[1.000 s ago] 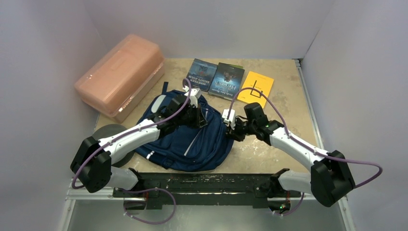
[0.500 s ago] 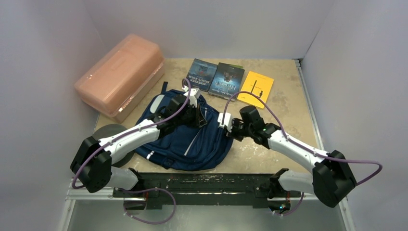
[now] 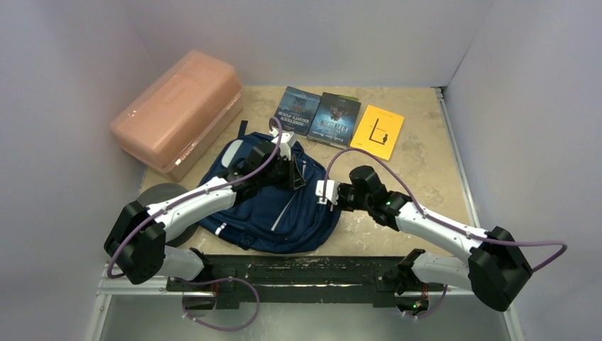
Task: Pack the student bag
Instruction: Unzip the student bag at the center of the board.
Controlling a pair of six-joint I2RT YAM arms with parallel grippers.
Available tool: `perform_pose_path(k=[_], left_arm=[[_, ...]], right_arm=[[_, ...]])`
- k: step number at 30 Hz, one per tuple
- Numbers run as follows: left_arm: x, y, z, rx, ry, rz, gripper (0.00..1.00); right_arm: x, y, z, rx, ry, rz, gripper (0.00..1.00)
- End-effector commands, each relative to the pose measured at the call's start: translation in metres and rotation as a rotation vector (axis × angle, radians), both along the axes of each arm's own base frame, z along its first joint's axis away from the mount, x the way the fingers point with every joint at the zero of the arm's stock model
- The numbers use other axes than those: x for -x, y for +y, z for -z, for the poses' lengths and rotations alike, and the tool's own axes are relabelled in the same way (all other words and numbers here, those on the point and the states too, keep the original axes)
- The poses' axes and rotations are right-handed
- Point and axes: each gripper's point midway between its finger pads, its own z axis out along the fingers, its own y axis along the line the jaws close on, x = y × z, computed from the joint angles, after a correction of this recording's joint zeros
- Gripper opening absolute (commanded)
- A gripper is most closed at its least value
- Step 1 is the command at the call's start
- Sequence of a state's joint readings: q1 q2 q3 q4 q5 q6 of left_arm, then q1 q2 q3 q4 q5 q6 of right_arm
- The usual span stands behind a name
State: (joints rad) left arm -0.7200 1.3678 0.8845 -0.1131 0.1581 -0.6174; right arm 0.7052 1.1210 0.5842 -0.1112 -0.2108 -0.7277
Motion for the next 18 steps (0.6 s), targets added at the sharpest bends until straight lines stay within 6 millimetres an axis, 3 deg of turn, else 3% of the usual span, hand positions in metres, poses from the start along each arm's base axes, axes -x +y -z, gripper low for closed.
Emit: perform_pose_path(k=[1,5,7,11,18], left_arm=[[-0.003,-0.009,-0.026,0.087,-0.061,0.026,0.0],[-0.005,-0.007,-0.027,0.08,-0.073,0.018,0.0],[-0.006,-0.006,-0.028,0.076,-0.079,0.013,0.0],[-0.015,0.009,-0.029,0.032,-0.1,-0.07,0.0],[-0.037,0.018,-0.05,0.04,-0.124,-0.18,0.0]], right_arm=[[-0.011,0.015,-0.007,-0.037,-0.035,-0.026,0.21],[-0.011,0.01,-0.005,-0.009,-0.034,-0.014,0.12],[-0.011,0.006,-0.008,0.008,-0.046,-0.008,0.0],[-0.01,-0.009,-0.007,0.089,-0.021,0.023,0.0],[0.025,-0.014,-0.017,0.104,0.046,-0.068,0.0]])
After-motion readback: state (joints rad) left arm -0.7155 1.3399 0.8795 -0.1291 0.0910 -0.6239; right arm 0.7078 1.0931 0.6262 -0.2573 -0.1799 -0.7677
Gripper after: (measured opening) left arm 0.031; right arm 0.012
